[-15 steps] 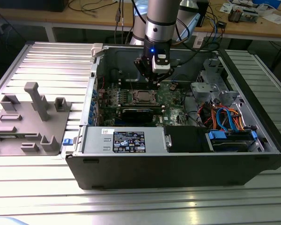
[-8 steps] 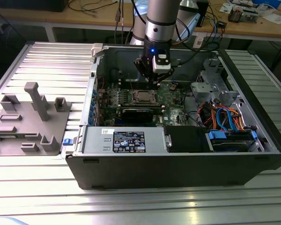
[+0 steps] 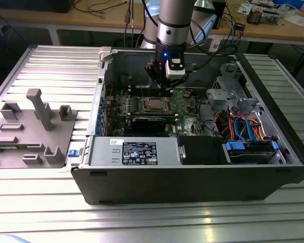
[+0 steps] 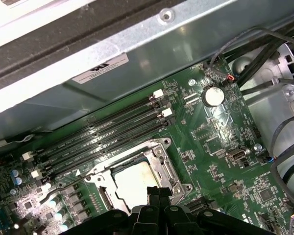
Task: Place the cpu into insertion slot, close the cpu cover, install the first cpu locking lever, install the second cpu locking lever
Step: 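Install the first cpu locking lever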
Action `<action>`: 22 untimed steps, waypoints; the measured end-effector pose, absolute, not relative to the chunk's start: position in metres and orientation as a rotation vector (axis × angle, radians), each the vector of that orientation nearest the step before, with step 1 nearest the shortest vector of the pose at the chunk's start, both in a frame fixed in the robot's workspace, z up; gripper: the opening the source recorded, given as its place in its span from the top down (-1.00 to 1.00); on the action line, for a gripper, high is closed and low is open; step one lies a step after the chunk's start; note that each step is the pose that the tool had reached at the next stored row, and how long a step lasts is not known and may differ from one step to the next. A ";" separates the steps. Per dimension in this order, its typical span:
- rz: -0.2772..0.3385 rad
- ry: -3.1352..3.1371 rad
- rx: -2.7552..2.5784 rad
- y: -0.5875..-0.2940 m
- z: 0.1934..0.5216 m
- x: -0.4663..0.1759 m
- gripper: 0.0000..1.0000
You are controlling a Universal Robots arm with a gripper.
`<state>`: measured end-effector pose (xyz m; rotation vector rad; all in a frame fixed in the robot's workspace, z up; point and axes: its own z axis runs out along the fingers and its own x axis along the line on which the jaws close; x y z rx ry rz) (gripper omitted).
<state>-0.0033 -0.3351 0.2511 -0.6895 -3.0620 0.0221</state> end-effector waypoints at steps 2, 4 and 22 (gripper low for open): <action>0.022 -3.063 -0.683 -0.335 0.251 -0.003 0.79; 0.022 -3.065 -0.676 -0.335 0.251 -0.003 0.79; 0.022 -3.081 -0.602 -0.335 0.251 -0.003 0.79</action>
